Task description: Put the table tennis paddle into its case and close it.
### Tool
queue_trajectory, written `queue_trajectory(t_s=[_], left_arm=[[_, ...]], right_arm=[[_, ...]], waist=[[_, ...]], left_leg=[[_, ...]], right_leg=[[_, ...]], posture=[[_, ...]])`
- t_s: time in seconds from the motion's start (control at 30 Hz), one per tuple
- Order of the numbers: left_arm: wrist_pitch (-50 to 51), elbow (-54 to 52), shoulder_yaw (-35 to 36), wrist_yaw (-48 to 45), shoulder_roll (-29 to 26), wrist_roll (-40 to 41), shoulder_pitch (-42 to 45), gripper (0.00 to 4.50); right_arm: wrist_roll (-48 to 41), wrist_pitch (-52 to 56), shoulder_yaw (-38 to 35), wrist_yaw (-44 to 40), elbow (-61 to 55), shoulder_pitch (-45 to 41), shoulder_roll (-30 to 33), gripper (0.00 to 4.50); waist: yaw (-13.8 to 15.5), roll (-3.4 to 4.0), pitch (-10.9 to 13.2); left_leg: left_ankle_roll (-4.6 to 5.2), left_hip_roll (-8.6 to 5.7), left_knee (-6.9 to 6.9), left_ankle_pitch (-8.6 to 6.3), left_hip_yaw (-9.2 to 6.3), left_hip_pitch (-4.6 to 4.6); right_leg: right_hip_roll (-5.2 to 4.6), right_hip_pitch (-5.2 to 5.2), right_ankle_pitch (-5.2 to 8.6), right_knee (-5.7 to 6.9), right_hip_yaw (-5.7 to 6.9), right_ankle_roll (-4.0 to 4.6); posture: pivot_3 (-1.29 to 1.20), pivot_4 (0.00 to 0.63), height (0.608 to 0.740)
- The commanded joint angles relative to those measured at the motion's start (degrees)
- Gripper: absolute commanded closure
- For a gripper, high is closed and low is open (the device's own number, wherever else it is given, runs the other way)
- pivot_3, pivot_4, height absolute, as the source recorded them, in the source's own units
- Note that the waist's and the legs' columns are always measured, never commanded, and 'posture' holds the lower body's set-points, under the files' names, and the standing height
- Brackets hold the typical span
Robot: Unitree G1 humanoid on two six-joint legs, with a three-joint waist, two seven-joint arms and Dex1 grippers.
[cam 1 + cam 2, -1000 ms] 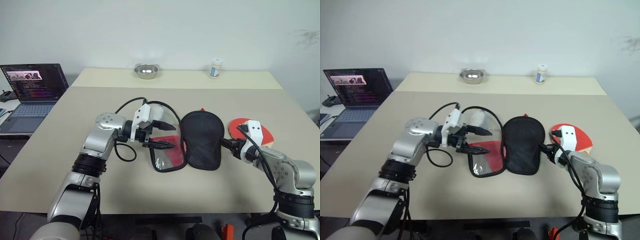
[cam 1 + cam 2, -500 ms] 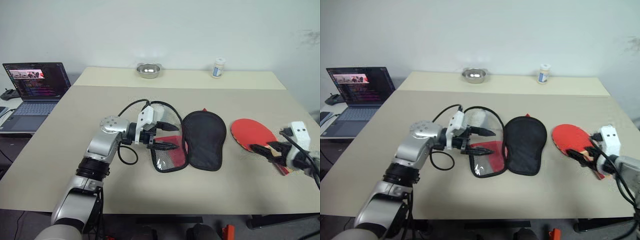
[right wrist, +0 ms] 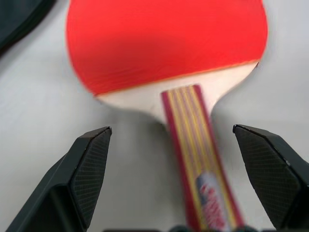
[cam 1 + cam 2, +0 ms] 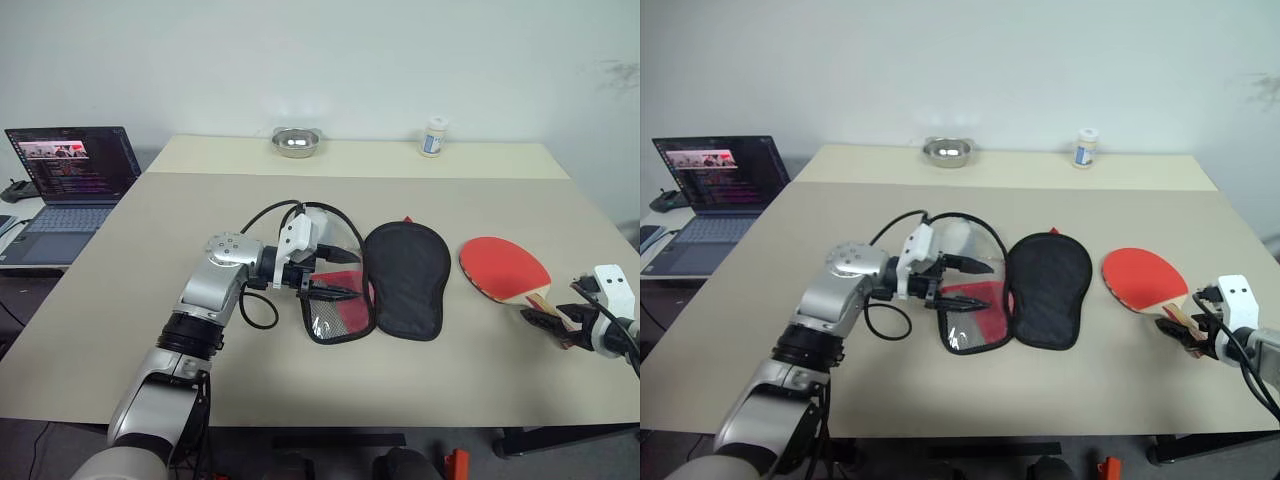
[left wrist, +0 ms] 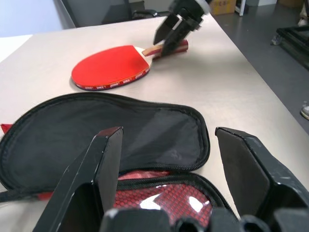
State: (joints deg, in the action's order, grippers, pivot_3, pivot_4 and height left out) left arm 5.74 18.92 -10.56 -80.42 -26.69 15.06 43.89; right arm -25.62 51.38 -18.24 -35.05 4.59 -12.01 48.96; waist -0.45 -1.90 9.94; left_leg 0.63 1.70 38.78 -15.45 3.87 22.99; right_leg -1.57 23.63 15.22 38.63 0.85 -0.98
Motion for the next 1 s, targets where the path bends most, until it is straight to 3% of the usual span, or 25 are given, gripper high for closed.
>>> queue_trajectory(t_s=[0.03,0.4,0.67,0.77,1.0], left_arm=[[-1.2,0.1,0.3,0.1,0.0,-0.2,1.7,1.16],[-2.3,1.1,0.4,0.2,-0.3,-0.8,1.5,1.16],[-3.0,2.3,0.8,0.5,-1.1,-1.4,1.6,1.16],[-3.1,2.4,0.8,0.7,-1.0,-1.4,1.6,1.16],[-3.3,2.7,1.2,1.6,-1.6,-1.4,1.1,1.16]], right_arm=[[2.5,-3.5,1.8,-1.6,3.8,-2.4,1.3,0.06],[5.0,-5.8,3.5,-2.1,13.4,-7.2,-0.9,0.06],[5.7,-5.0,2.5,1.4,11.1,-7.5,-2.0,2.65],[5.8,-4.2,2.7,2.4,8.3,-6.8,-3.1,3.43],[3.9,0.8,-1.9,7.7,-2.0,-8.4,-5.0,3.45]], waist=[[0.0,0.00,0.0],[0.0,0.01,0.0],[-0.1,0.01,0.0],[-0.1,0.01,0.0],[-0.7,0.11,0.1]], left_leg=[[0.00,0.00,0.00,0.00,0.00,0.00],[0.00,0.01,0.03,0.00,0.05,-0.02],[0.00,0.06,0.05,0.00,0.06,-0.06],[0.00,0.08,0.04,0.00,0.06,-0.06],[-0.01,0.09,0.04,0.00,0.08,-0.05]], right_leg=[[0.00,0.00,-0.02,0.00,0.00,0.03],[-0.01,-0.01,-0.07,0.00,-0.05,0.09],[0.01,-0.02,-0.08,0.05,-0.07,0.08],[0.06,-0.02,-0.08,0.06,-0.07,0.09],[0.05,0.01,-0.08,0.09,-0.10,0.08]], posture=[[0.00,0.150,0.740],[0.00,0.150,0.740],[0.00,0.150,0.740],[0.00,0.150,0.740],[0.00,0.150,0.740]])
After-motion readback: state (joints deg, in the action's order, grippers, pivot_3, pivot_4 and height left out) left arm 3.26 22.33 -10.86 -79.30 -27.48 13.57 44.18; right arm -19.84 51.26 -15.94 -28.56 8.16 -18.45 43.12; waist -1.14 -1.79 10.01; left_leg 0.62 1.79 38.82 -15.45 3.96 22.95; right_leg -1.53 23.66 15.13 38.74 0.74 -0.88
